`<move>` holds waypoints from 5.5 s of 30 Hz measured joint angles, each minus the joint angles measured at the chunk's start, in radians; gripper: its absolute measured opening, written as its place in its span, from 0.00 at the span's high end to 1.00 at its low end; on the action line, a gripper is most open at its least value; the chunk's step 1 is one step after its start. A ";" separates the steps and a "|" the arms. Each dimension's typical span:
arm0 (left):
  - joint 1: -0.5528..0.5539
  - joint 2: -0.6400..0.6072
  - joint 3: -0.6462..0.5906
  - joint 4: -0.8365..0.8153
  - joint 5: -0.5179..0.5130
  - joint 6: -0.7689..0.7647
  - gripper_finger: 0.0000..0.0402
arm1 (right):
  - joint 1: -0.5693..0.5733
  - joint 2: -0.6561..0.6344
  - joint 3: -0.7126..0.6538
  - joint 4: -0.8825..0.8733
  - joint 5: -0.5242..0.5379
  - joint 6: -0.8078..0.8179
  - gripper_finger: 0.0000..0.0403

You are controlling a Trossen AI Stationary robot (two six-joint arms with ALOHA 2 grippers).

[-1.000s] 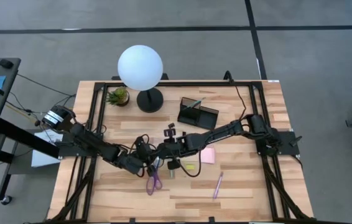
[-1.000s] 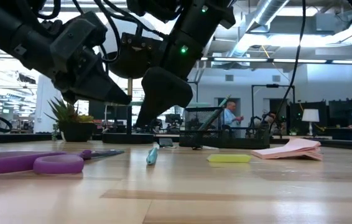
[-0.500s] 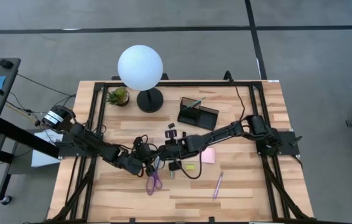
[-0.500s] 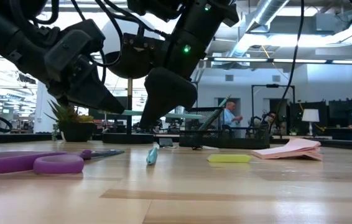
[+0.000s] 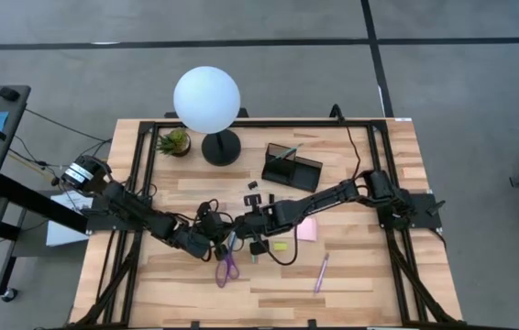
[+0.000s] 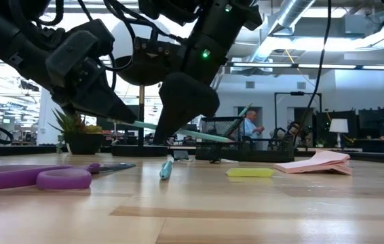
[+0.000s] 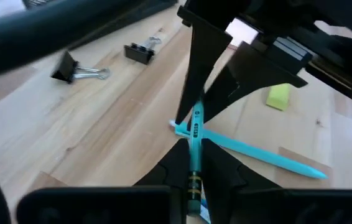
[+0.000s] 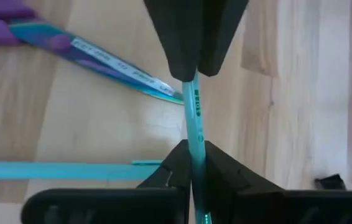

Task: Pick and place office supplies into organizer
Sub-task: Put the blue pencil into the black desk organizer, then put the blue pen into the black desk organizer

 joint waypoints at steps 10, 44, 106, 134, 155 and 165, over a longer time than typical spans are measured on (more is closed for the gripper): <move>0.000 -0.101 -0.002 -0.007 -0.078 0.089 0.77 | -0.005 -0.003 0.002 -0.068 0.064 0.135 0.96; -0.078 -0.641 -0.002 -0.520 -0.339 0.111 0.75 | -0.475 -0.857 -0.848 0.914 -0.260 -0.024 0.97; -0.077 -0.601 -0.119 -0.524 -0.215 -0.178 0.75 | -0.317 -0.733 -0.854 0.963 -0.106 0.076 0.76; 0.036 0.107 -0.094 0.390 0.125 0.172 0.73 | 0.175 -0.352 -0.854 1.042 -0.089 0.490 0.76; 0.142 0.160 0.008 0.240 0.154 0.335 0.72 | 0.181 -0.056 -0.500 0.954 -0.177 0.572 0.97; 0.160 0.160 0.009 0.215 0.150 0.337 0.72 | 0.155 -0.056 -0.391 0.574 -0.067 0.690 0.99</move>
